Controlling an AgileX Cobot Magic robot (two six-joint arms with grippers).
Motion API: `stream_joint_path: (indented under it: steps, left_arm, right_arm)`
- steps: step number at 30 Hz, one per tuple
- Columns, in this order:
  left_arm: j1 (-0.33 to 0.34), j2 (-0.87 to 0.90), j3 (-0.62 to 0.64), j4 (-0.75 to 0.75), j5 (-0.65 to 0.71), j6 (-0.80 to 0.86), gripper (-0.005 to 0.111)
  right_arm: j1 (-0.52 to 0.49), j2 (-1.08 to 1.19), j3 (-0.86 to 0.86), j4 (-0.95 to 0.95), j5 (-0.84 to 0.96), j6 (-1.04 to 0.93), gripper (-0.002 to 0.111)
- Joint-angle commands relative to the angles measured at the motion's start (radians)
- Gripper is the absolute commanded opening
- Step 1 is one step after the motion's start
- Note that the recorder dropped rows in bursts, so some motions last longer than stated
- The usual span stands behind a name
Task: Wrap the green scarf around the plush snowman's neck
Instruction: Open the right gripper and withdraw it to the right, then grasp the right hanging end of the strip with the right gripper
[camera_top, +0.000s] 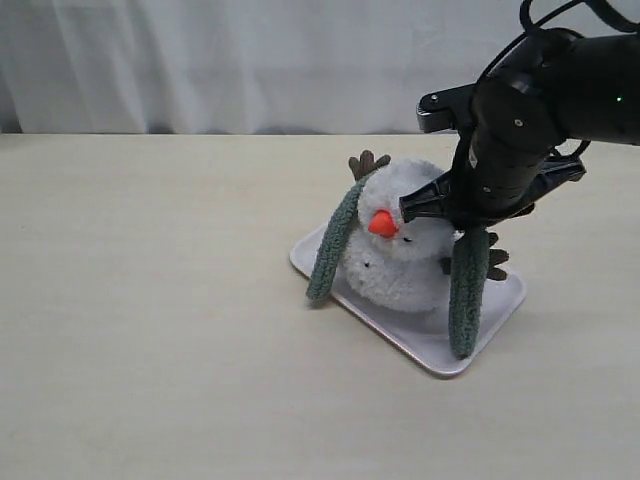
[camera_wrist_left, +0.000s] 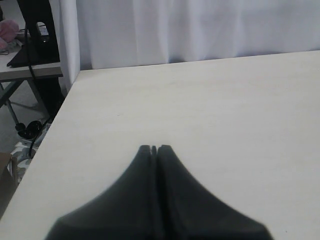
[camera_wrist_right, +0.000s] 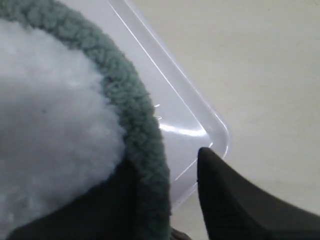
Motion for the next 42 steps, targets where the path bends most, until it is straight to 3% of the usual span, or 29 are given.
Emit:
stream_joint_path:
  steps: [1, 12, 20, 25, 30, 36, 39, 42]
  left_arm:
    - [0.001, -0.002, 0.002, -0.002, -0.014, 0.001, 0.0]
    - [0.001, -0.002, 0.002, -0.002, -0.014, 0.001, 0.0]
    - [0.001, -0.002, 0.002, -0.002, -0.014, 0.001, 0.0]
    - [0.001, -0.002, 0.002, -0.002, -0.014, 0.001, 0.0]
    - [0.001, -0.002, 0.002, -0.004, -0.013, 0.001, 0.0]
    - [0.001, -0.002, 0.002, -0.004, -0.013, 0.001, 0.0]
    - [0.001, -0.002, 0.002, -0.004, -0.013, 0.001, 0.0]
    - [0.001, -0.002, 0.002, -0.004, -0.013, 0.001, 0.0]
  right_arm:
    - [-0.004, -0.003, -0.037, 0.02, 0.08, -0.026, 0.049]
    - [-0.002, -0.024, -0.105, 0.149, 0.288, -0.177, 0.05]
    - [-0.002, -0.15, -0.101, 0.224, 0.307, -0.241, 0.05]
    - [-0.002, -0.24, -0.012, 0.256, 0.282, -0.285, 0.05]
    - [-0.002, -0.373, 0.206, 0.276, 0.075, -0.282, 0.05]
    - [-0.002, -0.439, 0.534, 0.396, -0.528, -0.256, 0.05]
    - [-0.008, -0.432, 0.63, 0.342, -0.657, -0.256, 0.05]
    - [-0.019, -0.43, 0.662, 0.297, -0.676, -0.256, 0.05]
